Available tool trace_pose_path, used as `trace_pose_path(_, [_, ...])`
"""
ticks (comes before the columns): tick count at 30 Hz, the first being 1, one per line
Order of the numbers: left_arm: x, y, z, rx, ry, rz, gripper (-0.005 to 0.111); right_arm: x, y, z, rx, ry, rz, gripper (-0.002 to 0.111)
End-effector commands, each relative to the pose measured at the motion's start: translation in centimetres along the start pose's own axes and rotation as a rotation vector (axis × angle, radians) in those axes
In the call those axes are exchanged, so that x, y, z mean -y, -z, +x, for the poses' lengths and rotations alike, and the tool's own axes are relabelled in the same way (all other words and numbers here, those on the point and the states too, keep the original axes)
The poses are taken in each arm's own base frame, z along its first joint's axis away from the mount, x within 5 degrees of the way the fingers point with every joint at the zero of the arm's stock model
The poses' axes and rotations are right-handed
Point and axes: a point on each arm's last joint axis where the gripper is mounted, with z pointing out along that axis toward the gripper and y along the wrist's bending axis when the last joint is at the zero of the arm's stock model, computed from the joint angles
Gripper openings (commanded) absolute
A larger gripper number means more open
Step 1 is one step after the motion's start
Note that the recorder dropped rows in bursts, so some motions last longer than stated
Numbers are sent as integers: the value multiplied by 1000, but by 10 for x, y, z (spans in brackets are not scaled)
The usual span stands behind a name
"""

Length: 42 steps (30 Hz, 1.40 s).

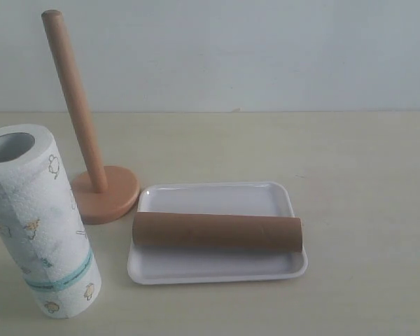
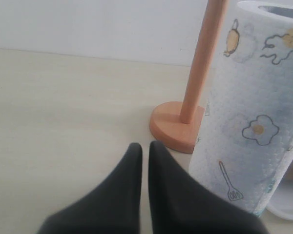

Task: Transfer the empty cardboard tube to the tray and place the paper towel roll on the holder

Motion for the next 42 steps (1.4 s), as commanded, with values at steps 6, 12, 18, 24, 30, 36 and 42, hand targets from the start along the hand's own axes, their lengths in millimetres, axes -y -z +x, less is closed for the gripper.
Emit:
trace_pose_path(6, [0, 0, 1, 3, -5, -2, 4, -7, 1, -1, 8, 46, -77, 0])
trace_pose_path(12, [0, 0, 1, 3, -5, -2, 4, -7, 1, -1, 8, 46, -77, 0])
trace_pose_path(18, [0, 0, 1, 3, -5, -2, 4, -7, 1, -1, 8, 45, -77, 0])
trace_pose_path(24, [0, 0, 1, 3, -5, -2, 4, -7, 1, 0, 7, 49, -78, 0])
trace_pose_path(30, [0, 0, 1, 3, -5, -2, 4, -7, 1, 0, 7, 49, -78, 0])
trace_pose_path(36, [0, 0, 1, 3, -5, -2, 4, -7, 1, 0, 7, 44, -78, 0])
trace_pose_path(42, [0, 0, 1, 3, -5, -2, 4, -7, 1, 0, 7, 44, -78, 0])
